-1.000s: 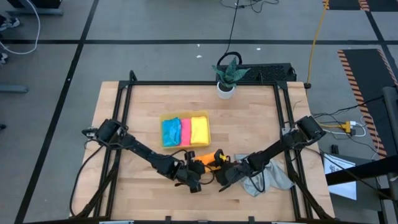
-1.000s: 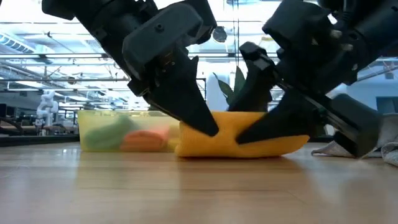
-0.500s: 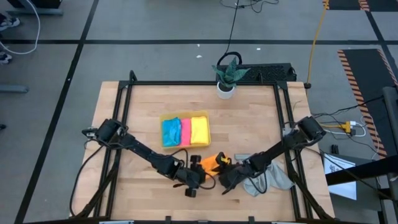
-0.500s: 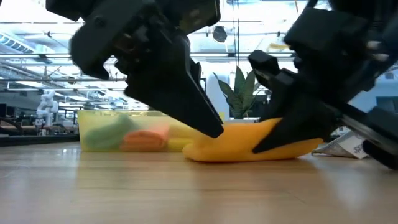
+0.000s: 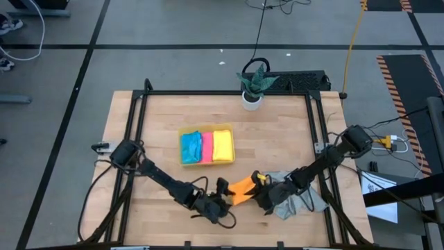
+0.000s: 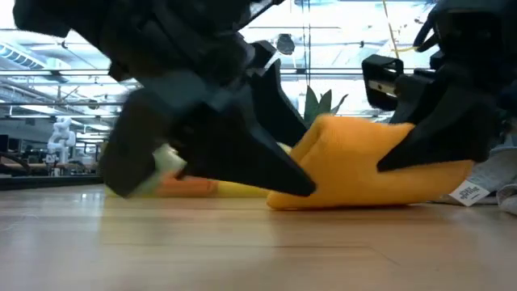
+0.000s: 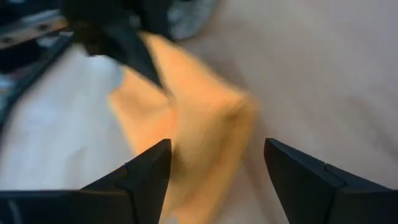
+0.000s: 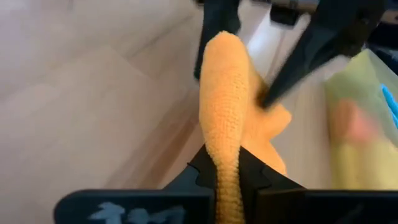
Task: Fold microfiber towels
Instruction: Put the orange microfiber cloth into the yellow bin
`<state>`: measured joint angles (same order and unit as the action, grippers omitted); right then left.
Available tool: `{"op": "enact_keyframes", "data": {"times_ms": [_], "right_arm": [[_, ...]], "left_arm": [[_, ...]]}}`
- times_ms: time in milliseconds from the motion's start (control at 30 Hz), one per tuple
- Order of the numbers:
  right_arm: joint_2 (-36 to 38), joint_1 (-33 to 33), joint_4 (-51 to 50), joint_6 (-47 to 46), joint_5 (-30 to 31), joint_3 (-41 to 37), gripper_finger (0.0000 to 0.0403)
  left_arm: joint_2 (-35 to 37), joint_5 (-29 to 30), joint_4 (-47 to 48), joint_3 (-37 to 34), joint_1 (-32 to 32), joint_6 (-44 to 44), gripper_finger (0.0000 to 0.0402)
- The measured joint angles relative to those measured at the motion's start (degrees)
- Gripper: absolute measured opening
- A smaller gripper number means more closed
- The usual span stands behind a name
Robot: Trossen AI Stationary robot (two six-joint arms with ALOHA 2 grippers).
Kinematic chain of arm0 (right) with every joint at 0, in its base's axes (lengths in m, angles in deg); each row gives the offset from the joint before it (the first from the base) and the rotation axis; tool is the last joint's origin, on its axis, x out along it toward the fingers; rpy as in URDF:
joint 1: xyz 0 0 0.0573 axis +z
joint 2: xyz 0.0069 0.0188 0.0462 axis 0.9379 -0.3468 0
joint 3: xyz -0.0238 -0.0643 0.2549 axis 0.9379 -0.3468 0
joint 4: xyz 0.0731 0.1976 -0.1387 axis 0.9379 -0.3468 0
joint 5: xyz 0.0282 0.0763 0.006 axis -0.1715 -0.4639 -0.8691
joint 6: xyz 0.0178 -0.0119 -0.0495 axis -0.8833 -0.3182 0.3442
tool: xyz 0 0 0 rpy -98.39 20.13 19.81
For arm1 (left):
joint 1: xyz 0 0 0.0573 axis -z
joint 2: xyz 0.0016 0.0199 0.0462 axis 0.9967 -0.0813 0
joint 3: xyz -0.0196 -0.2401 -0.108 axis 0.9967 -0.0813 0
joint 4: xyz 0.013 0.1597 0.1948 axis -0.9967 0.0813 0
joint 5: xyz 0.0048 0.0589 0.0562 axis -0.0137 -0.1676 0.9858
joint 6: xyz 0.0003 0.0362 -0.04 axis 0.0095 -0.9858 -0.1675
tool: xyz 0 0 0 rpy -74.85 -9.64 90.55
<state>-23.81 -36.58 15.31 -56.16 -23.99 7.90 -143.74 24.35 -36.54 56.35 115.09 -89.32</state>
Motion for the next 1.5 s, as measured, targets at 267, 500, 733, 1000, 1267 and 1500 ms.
{"op": "enact_keyframes", "data": {"times_ms": [267, 500, 733, 1000, 1267, 1500], "right_arm": [[2.00, 0.00, 7.31, -0.93, -1.27, -4.09, 0.0006], [2.00, -0.11, 7.44, -1.74, -1.21, -4.31, 0.0006], [2.00, -0.11, 7.38, -1.79, -1.18, -4.29, 0.0006], [2.00, -0.13, 7.29, -2.98, -1.16, -4.31, 0.0025], [4.07, 0.08, 6.99, -3.36, -0.16, -4.31, 0.0092], [15.02, 2.32, -4.13, -8.96, 0.57, -4.29, 0.0140]], "left_arm": [[-3.76, 6.34, -6.80, 0.00, -0.20, 0.93, 0.0258], [-5.96, 5.29, -13.35, 0.00, -1.30, 5.97, 0.0257], [-5.99, 5.47, -14.21, -0.02, -1.98, 14.81, 0.0254], [-5.54, 5.47, -13.51, -0.02, -1.89, 16.27, 0.0115], [3.29, 0.82, 0.84, -0.04, -2.14, 19.90, 0.0021], [19.85, -4.29, 23.22, -0.04, -6.09, 30.90, 0.0010]]}}
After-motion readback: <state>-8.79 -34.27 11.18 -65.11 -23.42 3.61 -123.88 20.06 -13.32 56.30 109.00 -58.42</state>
